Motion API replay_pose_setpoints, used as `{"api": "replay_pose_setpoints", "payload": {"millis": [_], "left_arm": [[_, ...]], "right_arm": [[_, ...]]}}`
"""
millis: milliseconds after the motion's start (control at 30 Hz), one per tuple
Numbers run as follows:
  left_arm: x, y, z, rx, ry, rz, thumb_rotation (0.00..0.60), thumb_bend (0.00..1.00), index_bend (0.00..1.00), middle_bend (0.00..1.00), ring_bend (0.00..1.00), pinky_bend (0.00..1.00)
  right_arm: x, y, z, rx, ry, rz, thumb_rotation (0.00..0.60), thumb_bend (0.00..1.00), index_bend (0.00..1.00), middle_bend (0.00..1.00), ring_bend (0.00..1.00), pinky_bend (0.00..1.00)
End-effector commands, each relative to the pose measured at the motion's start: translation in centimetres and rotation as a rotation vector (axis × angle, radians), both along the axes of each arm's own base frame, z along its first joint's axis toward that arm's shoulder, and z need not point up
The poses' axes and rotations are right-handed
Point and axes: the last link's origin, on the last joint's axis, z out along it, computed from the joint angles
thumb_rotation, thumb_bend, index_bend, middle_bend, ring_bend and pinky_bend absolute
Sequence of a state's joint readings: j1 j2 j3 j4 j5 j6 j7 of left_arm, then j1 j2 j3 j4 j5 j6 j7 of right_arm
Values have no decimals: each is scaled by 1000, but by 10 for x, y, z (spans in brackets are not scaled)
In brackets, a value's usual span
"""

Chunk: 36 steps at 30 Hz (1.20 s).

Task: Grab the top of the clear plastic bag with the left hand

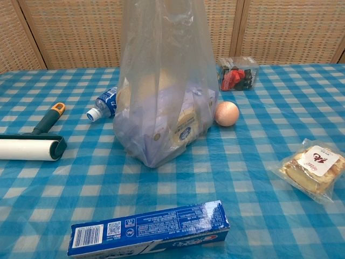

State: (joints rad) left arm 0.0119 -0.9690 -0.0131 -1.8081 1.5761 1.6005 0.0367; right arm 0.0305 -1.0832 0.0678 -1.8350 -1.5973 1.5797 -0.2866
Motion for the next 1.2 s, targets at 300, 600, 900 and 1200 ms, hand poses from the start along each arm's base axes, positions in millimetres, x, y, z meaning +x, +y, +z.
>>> {"api": "replay_pose_setpoints", "payload": {"millis": [300,600,900,1200], "left_arm": [[18,26,-11,-87,-128,-101,600,0,0,0,0,0],[93,97,-34,-429,-629,-331,600,0,51,0,0,0],[175,158,-51,-656,-1042,-284,600,0,141,0,0,0],[245,191,-57,-813,-1200,-222,600,0,105,0,0,0]], "right_arm": [[-2,-2,2,-10,-3,-9,600,0,0,0,0,0],[-6,-11,0,-18,10,-46,600,0,0,0,0,0],[-18,-20,5,-46,10,-102,600,0,0,0,0,0],[-24,-24,13,-80,3,-132,600,0,0,0,0,0]]}}
